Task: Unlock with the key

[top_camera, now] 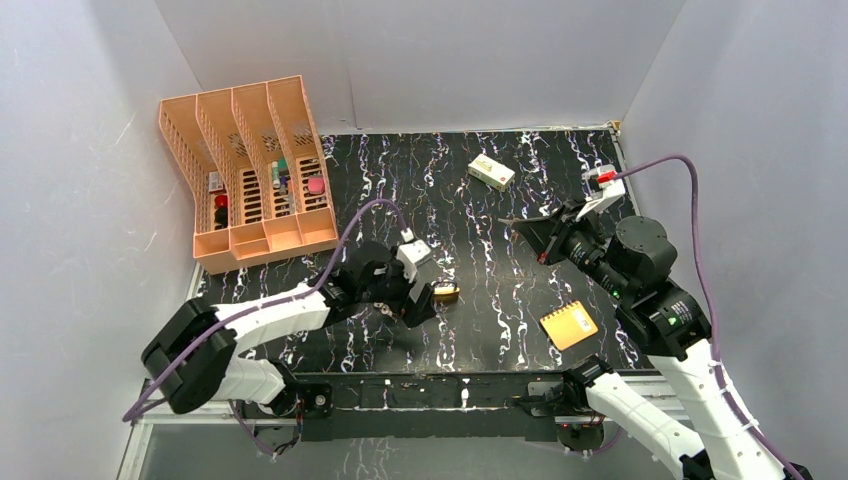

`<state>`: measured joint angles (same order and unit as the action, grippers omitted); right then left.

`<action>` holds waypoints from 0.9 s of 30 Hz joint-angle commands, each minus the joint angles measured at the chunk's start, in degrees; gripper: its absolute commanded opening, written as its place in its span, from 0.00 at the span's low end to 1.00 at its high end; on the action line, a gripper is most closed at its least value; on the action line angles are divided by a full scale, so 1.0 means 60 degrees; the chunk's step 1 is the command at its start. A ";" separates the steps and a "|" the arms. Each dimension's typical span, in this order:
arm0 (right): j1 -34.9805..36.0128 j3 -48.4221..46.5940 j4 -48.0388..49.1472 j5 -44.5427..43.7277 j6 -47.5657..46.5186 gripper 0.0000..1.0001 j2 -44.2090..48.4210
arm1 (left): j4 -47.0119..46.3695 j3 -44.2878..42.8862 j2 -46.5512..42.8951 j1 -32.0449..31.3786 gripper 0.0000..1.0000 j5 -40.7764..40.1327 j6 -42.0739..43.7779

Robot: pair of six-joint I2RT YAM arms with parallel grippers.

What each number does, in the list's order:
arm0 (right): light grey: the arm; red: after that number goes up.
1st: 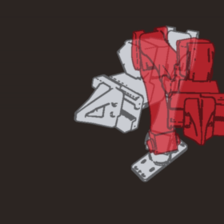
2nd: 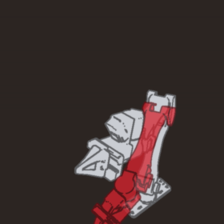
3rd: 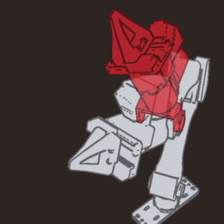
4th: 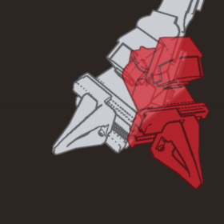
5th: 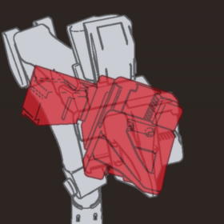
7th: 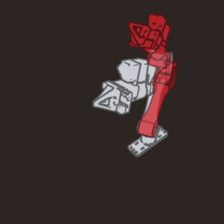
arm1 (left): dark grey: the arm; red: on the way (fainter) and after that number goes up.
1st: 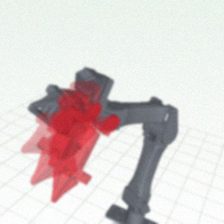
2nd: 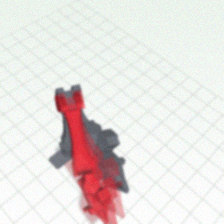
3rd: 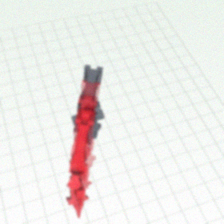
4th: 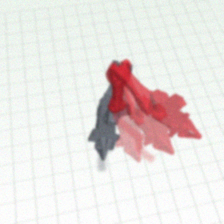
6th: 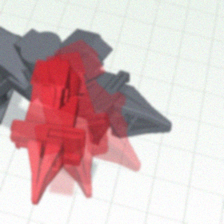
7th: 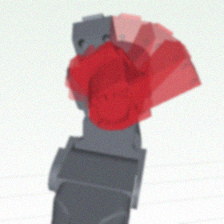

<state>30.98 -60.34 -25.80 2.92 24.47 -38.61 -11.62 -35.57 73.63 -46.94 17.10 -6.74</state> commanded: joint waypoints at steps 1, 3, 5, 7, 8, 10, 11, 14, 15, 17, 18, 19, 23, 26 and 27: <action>0.0007 -0.0522 0.0368 -0.0021 -0.0209 0.00 0.0038 | -0.1457 0.0135 0.0905 0.0094 0.98 0.0690 0.1873; 0.0007 -0.0623 0.0326 0.0000 -0.0236 0.00 -0.0005 | -0.2047 0.0156 0.1279 0.0110 0.98 0.0814 0.2016; 0.0007 -0.0690 0.0268 0.0009 -0.0268 0.00 -0.0024 | -0.2485 0.0058 0.1651 0.0142 0.96 0.0860 0.2068; 0.0007 -0.0689 0.0230 0.0014 -0.0262 0.00 -0.0014 | -0.2841 -0.0053 0.2084 0.0162 0.94 0.0943 0.2194; 0.0007 -0.0671 0.0228 0.0012 -0.0269 0.00 0.0000 | -0.2949 -0.0124 0.2337 0.0175 0.92 0.1024 0.2288; 0.0007 -0.0625 0.0217 0.0004 -0.0255 0.00 0.0046 | -0.3201 -0.0205 0.2811 0.0191 0.86 0.1230 0.2462; 0.0007 -0.0636 0.0194 -0.0009 -0.0255 0.00 0.0068 | -0.3412 -0.0201 0.3016 0.0211 0.83 0.1351 0.2525; 0.0007 -0.0738 0.0076 -0.0068 -0.0275 0.00 0.0078 | -0.4156 -0.0072 0.3381 0.0246 0.75 0.1626 0.2710; 0.0007 -0.0784 0.0028 -0.0075 -0.0301 0.00 0.0067 | -0.4430 -0.0001 0.3451 0.0236 0.73 0.1631 0.2719; 0.0007 -0.0837 -0.0057 -0.0103 -0.0342 0.00 0.0050 | -0.4930 0.0053 0.3569 0.0246 0.70 0.1630 0.2773; 0.0007 -0.0844 -0.0064 -0.0130 -0.0354 0.00 0.0056 | -0.5049 0.0036 0.3651 0.0251 0.69 0.1600 0.2797; 0.0007 -0.0843 -0.0065 -0.0137 -0.0357 0.00 0.0053 | -0.5146 0.0003 0.3716 0.0237 0.67 0.1602 0.2838; 0.0004 -0.0799 -0.0021 -0.0162 -0.0373 0.00 0.0035 | -0.5361 -0.0122 0.4066 0.0249 0.60 0.1615 0.2958; 0.0007 -0.0798 -0.0020 -0.0171 -0.0404 0.00 0.0019 | -0.5359 -0.0163 0.4303 0.0236 0.52 0.1764 0.3038; 0.0007 -0.0798 -0.0028 -0.0185 -0.0416 0.00 0.0019 | -0.5359 -0.0154 0.4374 0.0243 0.49 0.1821 0.3068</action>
<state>30.98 -62.70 -27.49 2.74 23.11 -38.79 -40.53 -35.35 98.59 -45.82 25.30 9.39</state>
